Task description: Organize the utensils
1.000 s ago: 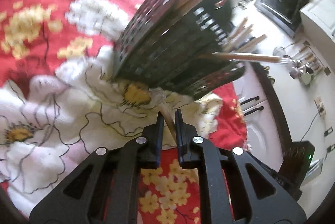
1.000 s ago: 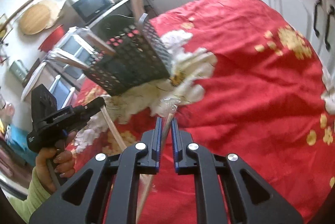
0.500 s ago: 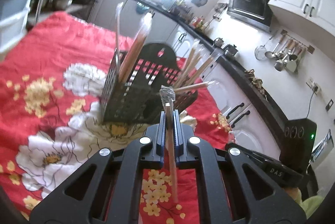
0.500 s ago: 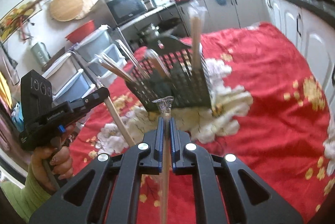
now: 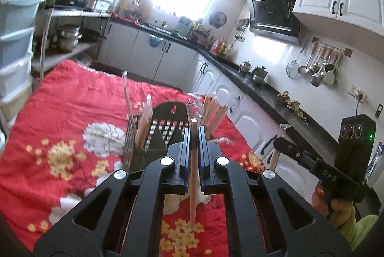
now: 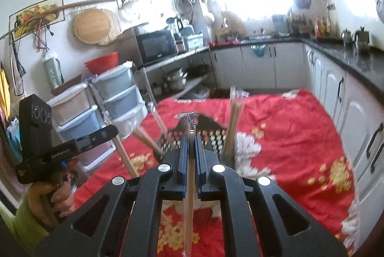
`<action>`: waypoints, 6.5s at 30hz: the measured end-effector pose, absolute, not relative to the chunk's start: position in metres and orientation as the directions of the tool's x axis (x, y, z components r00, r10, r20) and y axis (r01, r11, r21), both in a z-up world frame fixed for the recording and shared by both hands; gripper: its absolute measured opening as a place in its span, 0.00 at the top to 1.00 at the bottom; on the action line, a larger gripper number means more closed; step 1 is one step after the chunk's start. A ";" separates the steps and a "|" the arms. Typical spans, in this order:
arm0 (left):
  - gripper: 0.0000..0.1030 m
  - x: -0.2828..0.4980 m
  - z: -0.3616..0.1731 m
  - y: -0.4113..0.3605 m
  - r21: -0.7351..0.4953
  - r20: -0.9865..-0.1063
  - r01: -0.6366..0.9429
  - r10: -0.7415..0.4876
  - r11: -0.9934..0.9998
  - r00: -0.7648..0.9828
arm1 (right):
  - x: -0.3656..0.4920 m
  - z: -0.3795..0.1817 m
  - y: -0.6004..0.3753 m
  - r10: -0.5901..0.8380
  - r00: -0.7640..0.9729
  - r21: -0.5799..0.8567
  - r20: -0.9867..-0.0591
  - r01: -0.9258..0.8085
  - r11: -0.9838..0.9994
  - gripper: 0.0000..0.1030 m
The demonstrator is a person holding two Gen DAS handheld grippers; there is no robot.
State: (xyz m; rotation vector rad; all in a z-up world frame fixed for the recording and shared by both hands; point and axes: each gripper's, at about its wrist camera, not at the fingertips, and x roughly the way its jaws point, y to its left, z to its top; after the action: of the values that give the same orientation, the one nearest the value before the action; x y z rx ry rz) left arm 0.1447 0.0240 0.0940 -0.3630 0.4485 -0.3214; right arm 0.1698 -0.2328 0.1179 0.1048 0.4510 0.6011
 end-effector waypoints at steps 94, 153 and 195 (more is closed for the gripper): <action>0.10 0.153 0.116 0.015 -0.222 -0.330 0.051 -0.125 0.974 0.936 | 0.171 0.114 -0.216 0.425 0.873 0.052 -0.239 -0.426 0.903 0.15; 0.10 0.063 -0.016 -0.008 -0.137 -0.251 -0.040 0.004 0.990 0.968 | 0.074 -0.013 -0.227 0.305 0.939 0.019 -0.158 -0.306 0.952 0.06; 0.10 0.060 -0.016 -0.009 -0.133 -0.246 -0.046 0.012 0.990 0.969 | 0.076 -0.016 -0.228 0.302 0.940 0.020 -0.157 -0.302 0.953 0.06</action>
State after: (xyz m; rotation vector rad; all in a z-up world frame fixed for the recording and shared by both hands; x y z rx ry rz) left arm 0.0602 -0.0095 -0.0155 -0.1384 0.2469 0.0291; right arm 0.0759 -0.2280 -0.0157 -0.0039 0.1596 0.3082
